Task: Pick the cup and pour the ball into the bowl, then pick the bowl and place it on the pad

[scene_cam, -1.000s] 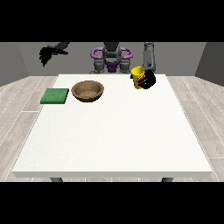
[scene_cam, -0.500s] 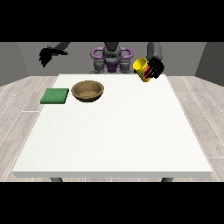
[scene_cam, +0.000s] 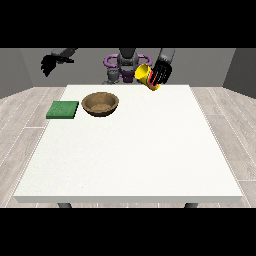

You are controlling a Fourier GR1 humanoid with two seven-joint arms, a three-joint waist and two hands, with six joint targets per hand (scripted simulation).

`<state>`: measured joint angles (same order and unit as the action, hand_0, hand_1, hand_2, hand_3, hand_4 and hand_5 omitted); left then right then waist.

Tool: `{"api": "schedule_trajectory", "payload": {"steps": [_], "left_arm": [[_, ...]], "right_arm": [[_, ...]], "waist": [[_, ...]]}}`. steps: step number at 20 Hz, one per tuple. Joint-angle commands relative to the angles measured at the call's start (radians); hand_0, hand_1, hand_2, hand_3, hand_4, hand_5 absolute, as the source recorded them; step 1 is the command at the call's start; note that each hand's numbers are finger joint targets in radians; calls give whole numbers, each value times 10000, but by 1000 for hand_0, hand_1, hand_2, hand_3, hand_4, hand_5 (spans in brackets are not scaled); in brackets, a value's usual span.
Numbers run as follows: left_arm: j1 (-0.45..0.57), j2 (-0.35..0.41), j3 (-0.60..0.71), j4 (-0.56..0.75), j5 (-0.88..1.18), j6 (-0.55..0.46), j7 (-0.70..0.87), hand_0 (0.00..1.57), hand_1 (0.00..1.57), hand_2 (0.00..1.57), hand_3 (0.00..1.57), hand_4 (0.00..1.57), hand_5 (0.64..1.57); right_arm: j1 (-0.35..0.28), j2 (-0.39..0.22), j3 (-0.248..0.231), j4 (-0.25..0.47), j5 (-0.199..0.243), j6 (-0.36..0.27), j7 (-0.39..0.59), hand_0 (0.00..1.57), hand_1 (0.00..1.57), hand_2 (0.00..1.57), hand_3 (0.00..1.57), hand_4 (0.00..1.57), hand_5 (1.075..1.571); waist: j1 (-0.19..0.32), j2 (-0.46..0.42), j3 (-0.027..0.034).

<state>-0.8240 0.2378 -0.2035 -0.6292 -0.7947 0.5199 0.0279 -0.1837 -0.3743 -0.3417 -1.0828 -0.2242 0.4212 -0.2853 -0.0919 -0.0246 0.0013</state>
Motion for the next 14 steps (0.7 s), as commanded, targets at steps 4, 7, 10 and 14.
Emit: {"api": "schedule_trajectory", "payload": {"steps": [4, 7, 10, 14], "left_arm": [[-1098, -356, -1840, 539, -2889, -407, 2333, 1554, 1554, 1571, 1571, 1571, 1244], [-1399, -1117, -2879, 611, -4116, -756, 3024, 1514, 1514, 1571, 1571, 1413, 1378], [-1854, -1382, -3587, 804, -4798, -1862, 2955, 1482, 1482, 1571, 1571, 1571, 1204], [-2368, -1800, -4862, 1288, -6338, -2713, 3394, 1509, 1509, 1571, 1571, 1571, 1042]], "right_arm": [[224, 66, 66, 389, 45, 165, -43, 0, 0, 0, 0, 0, 1571], [96, -436, -181, 872, 68, 435, -328, 0, 0, 0, 0, 0, 1571], [-4, -379, -171, 906, -67, 642, -426, 0, 0, 0, 0, 0, 1571], [-324, -25, 208, 817, 118, 569, -392, 0, 0, 0, 0, 0, 1570]], "waist": [[-333, -771, 12], [-148, -478, 16], [-384, -503, 12], [-605, -328, 13]]}}
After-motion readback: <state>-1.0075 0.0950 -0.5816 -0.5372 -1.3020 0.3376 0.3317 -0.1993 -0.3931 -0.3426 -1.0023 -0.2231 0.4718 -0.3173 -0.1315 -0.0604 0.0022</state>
